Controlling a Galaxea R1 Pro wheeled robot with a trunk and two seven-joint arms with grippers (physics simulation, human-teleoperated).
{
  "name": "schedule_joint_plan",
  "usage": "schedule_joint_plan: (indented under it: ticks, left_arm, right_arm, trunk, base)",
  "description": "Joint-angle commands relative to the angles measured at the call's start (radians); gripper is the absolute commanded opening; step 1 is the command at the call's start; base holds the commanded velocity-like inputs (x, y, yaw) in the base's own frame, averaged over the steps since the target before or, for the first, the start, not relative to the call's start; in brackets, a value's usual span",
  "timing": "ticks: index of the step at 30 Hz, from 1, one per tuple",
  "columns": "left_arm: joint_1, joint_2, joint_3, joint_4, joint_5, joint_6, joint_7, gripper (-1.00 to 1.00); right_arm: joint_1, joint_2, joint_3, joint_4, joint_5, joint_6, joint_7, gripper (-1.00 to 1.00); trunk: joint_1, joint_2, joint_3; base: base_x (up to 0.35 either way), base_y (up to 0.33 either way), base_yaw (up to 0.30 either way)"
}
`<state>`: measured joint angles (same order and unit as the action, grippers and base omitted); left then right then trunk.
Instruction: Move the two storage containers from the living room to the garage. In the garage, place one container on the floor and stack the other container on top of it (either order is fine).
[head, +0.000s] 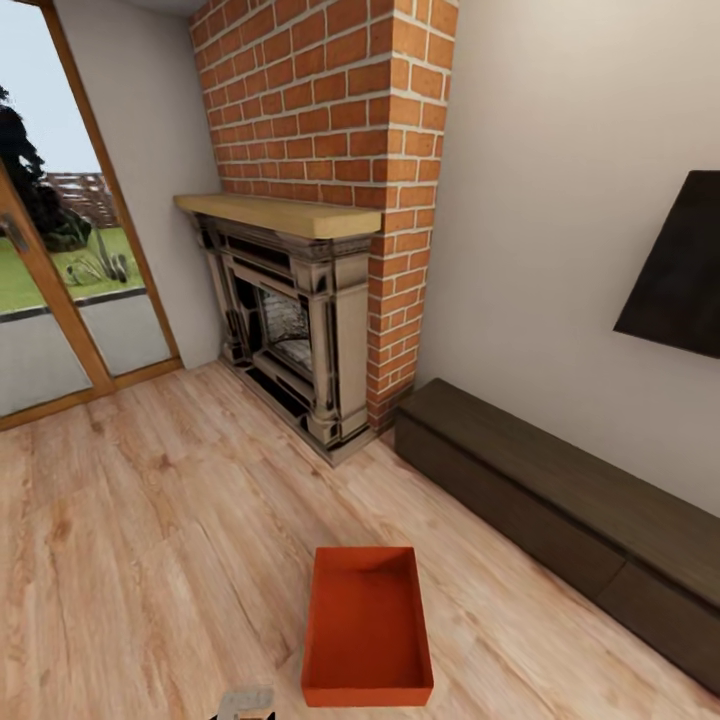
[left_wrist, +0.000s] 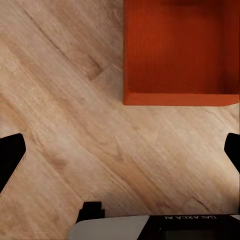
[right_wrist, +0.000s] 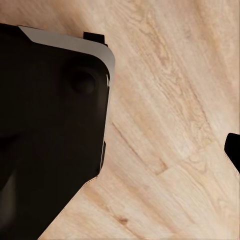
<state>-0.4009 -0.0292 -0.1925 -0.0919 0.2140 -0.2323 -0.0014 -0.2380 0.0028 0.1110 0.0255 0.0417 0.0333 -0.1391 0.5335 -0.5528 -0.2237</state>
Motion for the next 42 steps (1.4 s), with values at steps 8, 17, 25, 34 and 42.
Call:
schedule_joint_plan:
  ticks: [8, 17, 25, 34, 42]
  left_arm:
    - [-0.001, 0.0, -0.008, 0.001, 0.01, -0.004, 0.0, 1.0]
    - [-0.001, 0.0, -0.008, 0.001, 0.01, -0.004, 0.0, 1.0]
    - [-0.001, 0.0, -0.008, 0.001, 0.01, -0.004, 0.0, 1.0]
    - [-0.001, 0.0, -0.008, 0.001, 0.01, -0.004, 0.0, 1.0]
    - [-0.001, 0.0, -0.008, 0.001, 0.01, -0.004, 0.0, 1.0]
  right_arm:
    - [-0.001, 0.0, 0.007, 0.002, 0.007, 0.004, -0.004, 1.0]
    - [-0.001, -0.001, 0.007, 0.002, 0.006, 0.004, -0.003, 1.0]
    - [-0.001, 0.0, 0.007, 0.002, 0.009, 0.004, -0.003, 1.0]
    - [-0.001, -0.001, 0.007, 0.002, 0.009, 0.004, -0.004, 1.0]
    - [-0.001, -0.001, 0.007, 0.001, 0.01, 0.004, -0.004, 1.0]
  trunk:
    - [0.001, -0.001, -0.001]
    - [0.001, -0.001, -0.001]
    - [0.001, -0.001, -0.001]
    - [0.001, -0.001, -0.001]
    - [0.001, -0.001, -0.001]
  base:
    - [0.31, -0.049, 0.001]
    - [0.166, -0.049, -0.023]
    - [0.208, -0.01, -0.032]
    - [0.255, -0.001, -0.002]
    - [0.087, 0.0, 0.0]
